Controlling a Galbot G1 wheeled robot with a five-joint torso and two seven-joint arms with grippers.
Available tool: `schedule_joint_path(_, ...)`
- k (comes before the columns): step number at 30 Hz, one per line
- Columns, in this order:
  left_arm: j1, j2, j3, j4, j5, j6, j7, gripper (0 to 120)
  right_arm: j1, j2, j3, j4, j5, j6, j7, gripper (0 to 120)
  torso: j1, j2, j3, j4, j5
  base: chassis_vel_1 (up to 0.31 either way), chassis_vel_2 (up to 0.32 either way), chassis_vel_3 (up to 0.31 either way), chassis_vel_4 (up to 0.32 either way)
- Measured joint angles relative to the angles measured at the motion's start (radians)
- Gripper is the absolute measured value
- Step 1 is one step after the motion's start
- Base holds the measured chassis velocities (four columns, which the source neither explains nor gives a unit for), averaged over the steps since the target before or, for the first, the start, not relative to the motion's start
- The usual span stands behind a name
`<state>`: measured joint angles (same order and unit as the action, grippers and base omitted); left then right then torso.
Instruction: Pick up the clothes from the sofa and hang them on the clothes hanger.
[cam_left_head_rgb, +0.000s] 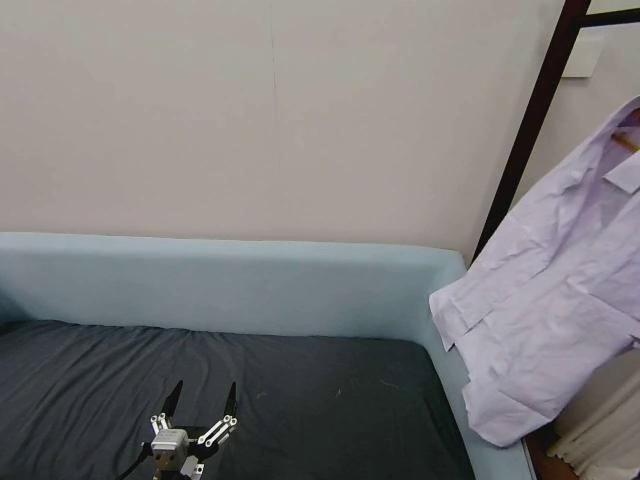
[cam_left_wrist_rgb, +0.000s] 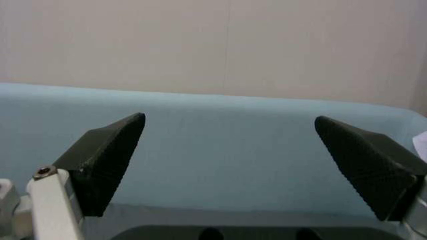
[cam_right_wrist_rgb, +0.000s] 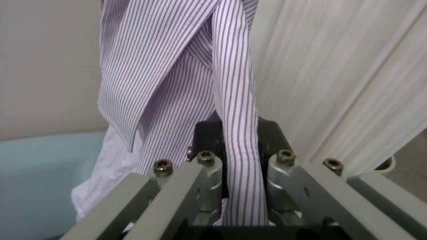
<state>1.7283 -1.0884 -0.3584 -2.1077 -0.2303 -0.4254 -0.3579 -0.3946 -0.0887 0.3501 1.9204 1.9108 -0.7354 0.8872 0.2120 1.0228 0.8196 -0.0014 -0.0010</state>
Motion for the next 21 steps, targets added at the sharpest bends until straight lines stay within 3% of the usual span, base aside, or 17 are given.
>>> schedule_joint_path(8, -0.001, 0.0, 0.001, 0.0, -0.001, 0.001, 0.0, 100, -0.026, 0.09, -0.07, -0.122, -0.189, 0.011, -0.13, 6, 0.0, 0.0, 0.0, 0.0002, 0.0004, 0.0, 0.0, 0.0, 0.0)
schedule_joint_path(11, -0.001, 0.001, 0.001, -0.001, -0.001, 0.001, 0.0, 100, -0.041, 0.171, -0.096, -0.231, -0.386, 0.076, -0.256, 6, 0.0, 0.0, 0.0, 0.0004, 0.0005, 0.0, 0.0, 0.0, 0.0)
schedule_joint_path(15, -0.001, 0.001, 0.001, -0.001, -0.001, 0.001, 0.0, 100, -0.038, 0.237, -0.112, -0.337, -0.525, 0.126, -0.342, 6, 0.0, 0.0, 0.0, 0.0002, 0.0006, 0.0, 0.0, 0.0, 0.0)
schedule_joint_path(21, -0.001, 0.001, 0.001, -0.001, -0.002, 0.002, 0.0, 100, -0.009, 0.288, -0.126, -0.462, -0.629, 0.174, -0.419, 6, 0.0, 0.0, 0.0, 0.0, 0.0003, 0.0, 0.0, 0.0, 0.0)
